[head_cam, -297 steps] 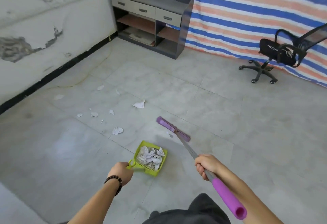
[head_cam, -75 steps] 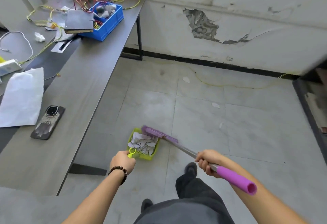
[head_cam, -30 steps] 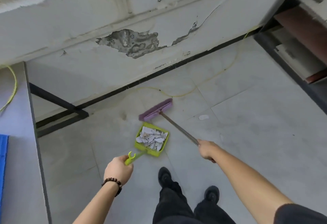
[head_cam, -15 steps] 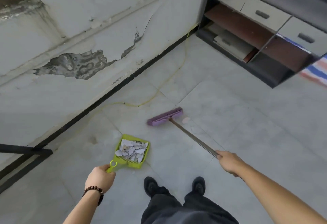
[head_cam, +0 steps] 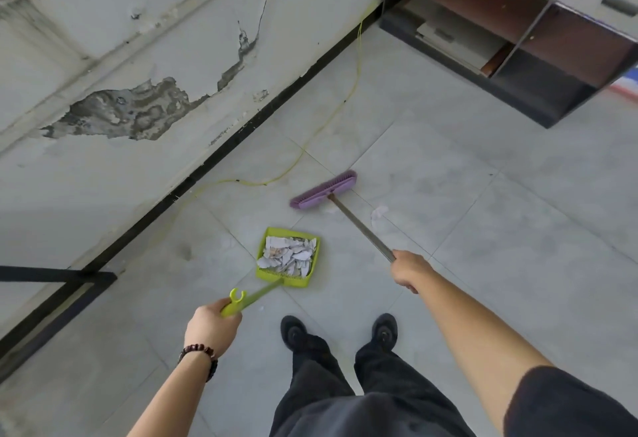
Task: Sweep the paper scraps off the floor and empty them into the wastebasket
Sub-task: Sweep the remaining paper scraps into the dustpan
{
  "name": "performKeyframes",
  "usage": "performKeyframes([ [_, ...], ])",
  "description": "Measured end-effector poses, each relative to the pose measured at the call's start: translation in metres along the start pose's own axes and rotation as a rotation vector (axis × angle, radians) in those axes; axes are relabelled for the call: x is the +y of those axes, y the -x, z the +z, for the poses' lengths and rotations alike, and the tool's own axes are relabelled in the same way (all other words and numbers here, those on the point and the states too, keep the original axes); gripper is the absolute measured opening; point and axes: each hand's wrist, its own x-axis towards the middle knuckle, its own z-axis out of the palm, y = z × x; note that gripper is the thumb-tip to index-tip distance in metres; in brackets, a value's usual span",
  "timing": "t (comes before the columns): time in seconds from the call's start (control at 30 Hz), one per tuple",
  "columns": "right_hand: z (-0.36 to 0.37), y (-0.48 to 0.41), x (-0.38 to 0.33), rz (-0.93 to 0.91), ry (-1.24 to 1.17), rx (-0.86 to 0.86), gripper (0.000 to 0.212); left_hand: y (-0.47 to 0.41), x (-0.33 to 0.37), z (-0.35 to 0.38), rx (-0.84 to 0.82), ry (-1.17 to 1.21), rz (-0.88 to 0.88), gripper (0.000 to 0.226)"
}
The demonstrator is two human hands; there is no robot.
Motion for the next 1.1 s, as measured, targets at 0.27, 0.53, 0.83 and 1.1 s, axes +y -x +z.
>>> performKeyframes([
  [0.27, -0.012, 0.049, 0.154, 0.089, 0.143, 0.151, 0.039, 0.009, 0.062, 0.026, -0.142, -0.167, 0.139, 0.025],
  [0.53, -0.013, 0.068, 0.17, 0.199, -0.202, 0.175, 0.034, 0.01, 0.116, 0.045, -0.257, -0.297, 0.24, 0.025],
  [0.83, -0.031, 0.02, 0.093, 0.303, -0.601, -0.01, 0.034, 0.018, 0.115, 0.073, -0.316, -0.335, 0.226, 0.022],
  [1.1, -0.004, -0.014, 0.057, 0.419, -0.791, 0.005, 0.04, 0.012, 0.108, 0.076, -0.294, -0.341, 0.192, 0.022],
])
